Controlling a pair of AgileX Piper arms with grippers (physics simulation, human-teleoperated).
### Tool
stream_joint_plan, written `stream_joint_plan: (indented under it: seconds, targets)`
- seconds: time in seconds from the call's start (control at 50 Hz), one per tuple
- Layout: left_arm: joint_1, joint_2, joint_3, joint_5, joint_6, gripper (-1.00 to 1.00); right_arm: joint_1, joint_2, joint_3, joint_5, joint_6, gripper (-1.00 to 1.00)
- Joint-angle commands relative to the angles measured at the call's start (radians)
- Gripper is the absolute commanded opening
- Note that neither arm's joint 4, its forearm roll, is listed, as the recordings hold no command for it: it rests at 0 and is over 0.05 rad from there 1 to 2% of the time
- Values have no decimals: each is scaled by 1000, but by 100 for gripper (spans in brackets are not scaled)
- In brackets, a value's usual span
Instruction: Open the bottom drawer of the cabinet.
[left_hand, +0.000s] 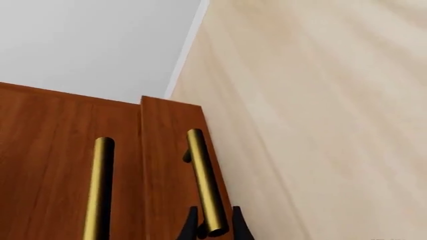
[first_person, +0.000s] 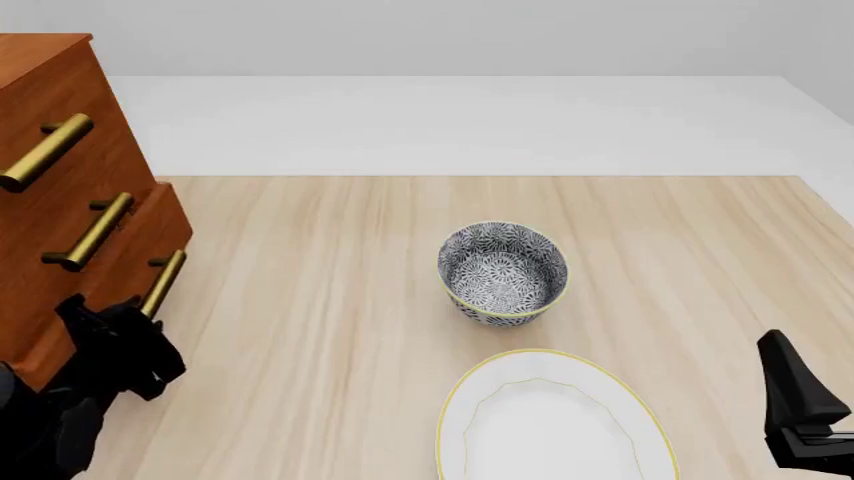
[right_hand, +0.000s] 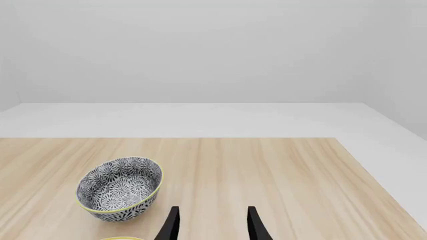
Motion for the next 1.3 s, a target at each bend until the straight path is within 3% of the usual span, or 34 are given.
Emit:
stream_joint_plan:
  seconds: [0.02, 1.3]
  targets:
    - [-18, -18, 71, -1, 12, -100, 0, 0, 0, 0, 0, 100]
    - [-132, -85, 118, -1, -16, -100, 0, 0, 0, 0, 0, 100]
